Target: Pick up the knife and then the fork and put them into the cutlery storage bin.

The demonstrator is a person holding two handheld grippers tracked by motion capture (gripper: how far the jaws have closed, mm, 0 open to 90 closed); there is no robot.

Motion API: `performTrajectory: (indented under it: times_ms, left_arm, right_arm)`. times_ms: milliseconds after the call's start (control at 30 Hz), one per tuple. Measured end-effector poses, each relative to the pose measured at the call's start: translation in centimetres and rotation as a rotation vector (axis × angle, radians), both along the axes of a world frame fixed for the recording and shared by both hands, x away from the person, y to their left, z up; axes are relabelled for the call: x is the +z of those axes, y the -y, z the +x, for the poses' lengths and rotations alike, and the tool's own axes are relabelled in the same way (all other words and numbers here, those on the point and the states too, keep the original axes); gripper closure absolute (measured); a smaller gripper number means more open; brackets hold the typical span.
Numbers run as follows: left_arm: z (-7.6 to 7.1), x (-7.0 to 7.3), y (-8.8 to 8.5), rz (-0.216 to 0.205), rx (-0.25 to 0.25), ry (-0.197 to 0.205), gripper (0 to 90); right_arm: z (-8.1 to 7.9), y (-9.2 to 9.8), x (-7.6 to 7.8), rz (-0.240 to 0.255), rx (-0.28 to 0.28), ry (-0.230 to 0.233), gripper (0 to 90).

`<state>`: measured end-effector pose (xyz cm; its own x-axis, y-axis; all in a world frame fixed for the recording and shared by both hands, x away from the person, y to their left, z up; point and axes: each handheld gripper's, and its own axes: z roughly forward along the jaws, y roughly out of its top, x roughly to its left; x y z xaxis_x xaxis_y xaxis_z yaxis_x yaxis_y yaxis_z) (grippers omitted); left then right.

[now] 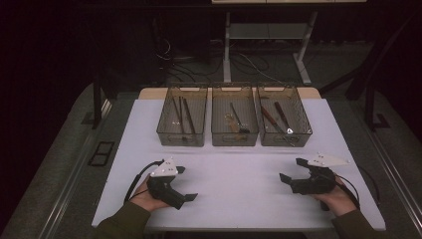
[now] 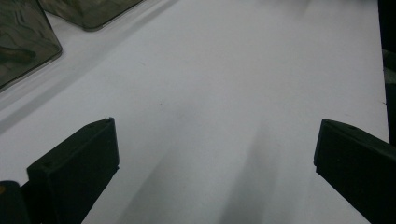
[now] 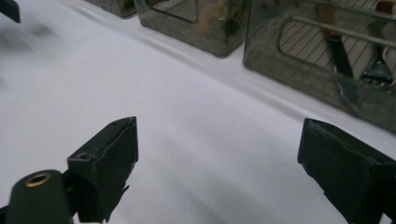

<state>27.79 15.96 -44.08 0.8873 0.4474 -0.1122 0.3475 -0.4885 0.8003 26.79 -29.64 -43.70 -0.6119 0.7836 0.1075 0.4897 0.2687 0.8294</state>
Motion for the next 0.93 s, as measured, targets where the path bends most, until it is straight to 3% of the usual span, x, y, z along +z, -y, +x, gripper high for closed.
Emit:
performTrajectory:
  times_ms: [233,933]
  left_arm:
    - [-0.01,-0.01,-0.01,0.000,0.005,0.000,0.0]
    - [-0.03,-0.03,0.06,-0.001,0.005,-0.002,0.0]
  right_arm:
    - [-0.74,-0.23,-0.48,-0.012,0.007,-0.006,12.5]
    - [-0.88,-0.42,-0.60,-0.034,0.028,-0.004,12.5]
